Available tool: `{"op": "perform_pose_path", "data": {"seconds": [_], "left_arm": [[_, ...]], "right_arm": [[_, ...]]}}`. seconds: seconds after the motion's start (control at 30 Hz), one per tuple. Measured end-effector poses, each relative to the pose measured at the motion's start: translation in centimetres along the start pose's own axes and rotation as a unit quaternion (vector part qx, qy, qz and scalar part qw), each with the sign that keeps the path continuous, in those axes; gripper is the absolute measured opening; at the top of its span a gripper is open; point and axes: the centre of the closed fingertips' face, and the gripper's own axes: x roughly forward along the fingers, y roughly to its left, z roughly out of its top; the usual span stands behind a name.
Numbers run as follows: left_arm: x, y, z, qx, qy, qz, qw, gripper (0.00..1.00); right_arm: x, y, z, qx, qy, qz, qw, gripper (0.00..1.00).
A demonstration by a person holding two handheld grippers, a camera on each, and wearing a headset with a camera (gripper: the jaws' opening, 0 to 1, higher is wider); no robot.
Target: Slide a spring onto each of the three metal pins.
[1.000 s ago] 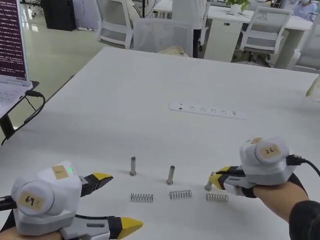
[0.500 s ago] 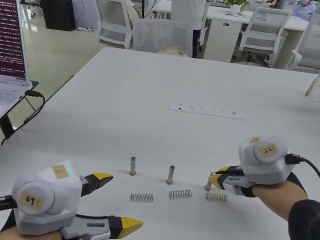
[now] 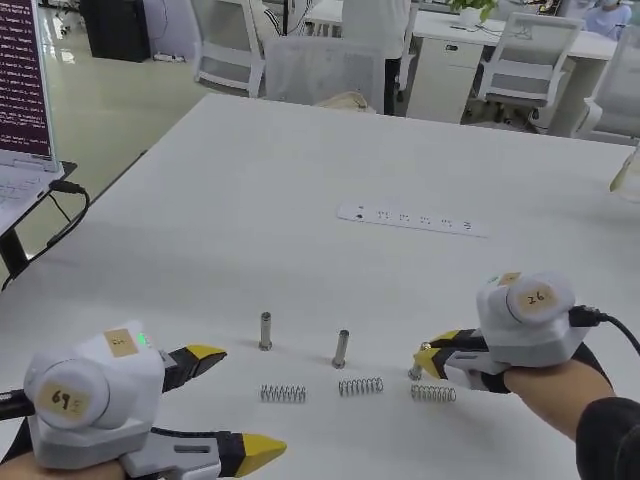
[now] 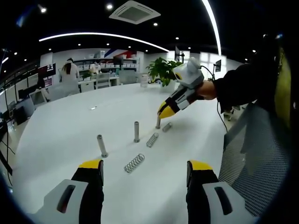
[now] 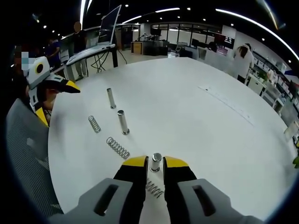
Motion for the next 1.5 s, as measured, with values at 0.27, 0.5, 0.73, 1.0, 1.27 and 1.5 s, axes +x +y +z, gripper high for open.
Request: {"op": "perform_pose_path", "data": {"seconds": [0.27,0.5,0.73,1.0,1.27,1.5], "left_arm": [[0.0,0.0,-0.1,0.001,0.001,-0.002,1.0000,0.69],[0.0,-0.1,-0.2,0.001,0.004,-0.003,1.0000,0.69],[0.0,-0.1,-0.2,0.002,0.004,-0.003,1.0000,0.69],[0.0,-0.2,-0.2,0.003,0.004,-0.004,1.0000,0.69],[0.0,-0.2,-0.1,0.005,0.005,-0.005,1.0000,0.69],[0.1,-0.2,-0.2,0.004,0.006,-0.006,1.0000,0.69]], "right_arm": [[0.0,0.1,-0.1,0.001,-0.001,0.002,1.0000,0.16],[-0.1,0.2,-0.1,0.001,-0.003,0.002,1.0000,0.20],[-0.5,-0.1,-0.1,0.003,-0.007,0.000,1.0000,0.23],[-1.1,-0.4,-1.0,0.004,-0.004,0.000,1.0000,0.24],[-1.5,-0.2,-2.2,0.000,0.009,0.009,0.9999,0.25],[-1.4,0.0,-2.8,-0.002,0.014,0.011,0.9998,0.26]]}}
